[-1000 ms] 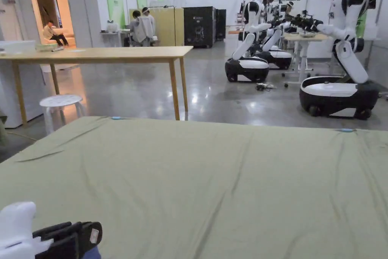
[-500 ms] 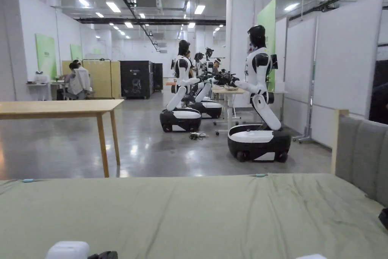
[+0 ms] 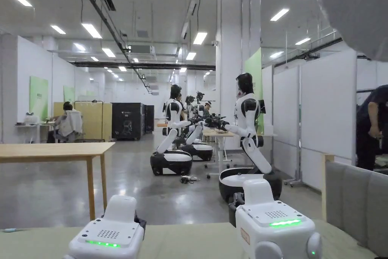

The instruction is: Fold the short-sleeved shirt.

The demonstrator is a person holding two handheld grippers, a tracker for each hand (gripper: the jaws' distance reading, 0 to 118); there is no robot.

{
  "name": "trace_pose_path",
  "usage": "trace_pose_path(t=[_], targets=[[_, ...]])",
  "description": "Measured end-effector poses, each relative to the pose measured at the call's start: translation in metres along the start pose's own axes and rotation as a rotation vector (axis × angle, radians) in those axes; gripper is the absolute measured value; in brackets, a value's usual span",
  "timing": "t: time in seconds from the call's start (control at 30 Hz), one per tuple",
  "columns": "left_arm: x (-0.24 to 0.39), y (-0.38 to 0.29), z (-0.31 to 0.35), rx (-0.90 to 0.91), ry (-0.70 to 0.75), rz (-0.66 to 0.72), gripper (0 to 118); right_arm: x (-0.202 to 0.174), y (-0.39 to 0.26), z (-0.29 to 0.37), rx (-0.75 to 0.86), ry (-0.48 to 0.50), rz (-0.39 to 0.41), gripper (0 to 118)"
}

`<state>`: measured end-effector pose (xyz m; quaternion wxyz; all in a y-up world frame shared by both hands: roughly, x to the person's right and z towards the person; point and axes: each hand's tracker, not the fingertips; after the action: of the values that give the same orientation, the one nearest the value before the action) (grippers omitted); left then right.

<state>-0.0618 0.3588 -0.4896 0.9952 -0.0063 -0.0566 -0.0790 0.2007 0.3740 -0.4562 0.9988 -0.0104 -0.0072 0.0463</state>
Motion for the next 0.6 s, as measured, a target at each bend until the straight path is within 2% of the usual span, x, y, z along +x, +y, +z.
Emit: trace_pose_path(t=[0.1, 0.27, 0.53, 0.6], targets=[[-0.006, 0.002, -0.01, -0.041, 0.012, 0.082, 4, -0.001, -0.003, -0.009, 0.001, -0.024, 0.014, 2], [-0.021, -0.009, -0.013, -0.041, 0.034, 0.06, 4, 0.005, -0.012, -0.015, -0.006, -0.067, 0.043, 3], [-0.043, -0.006, -0.018, -0.044, 0.069, 0.119, 4, 0.006, -0.013, -0.024, -0.016, -0.075, 0.001, 6], [-0.043, -0.002, -0.019, -0.036, 0.059, 0.112, 4, 0.004, -0.012, -0.025, -0.014, -0.067, -0.007, 13]])
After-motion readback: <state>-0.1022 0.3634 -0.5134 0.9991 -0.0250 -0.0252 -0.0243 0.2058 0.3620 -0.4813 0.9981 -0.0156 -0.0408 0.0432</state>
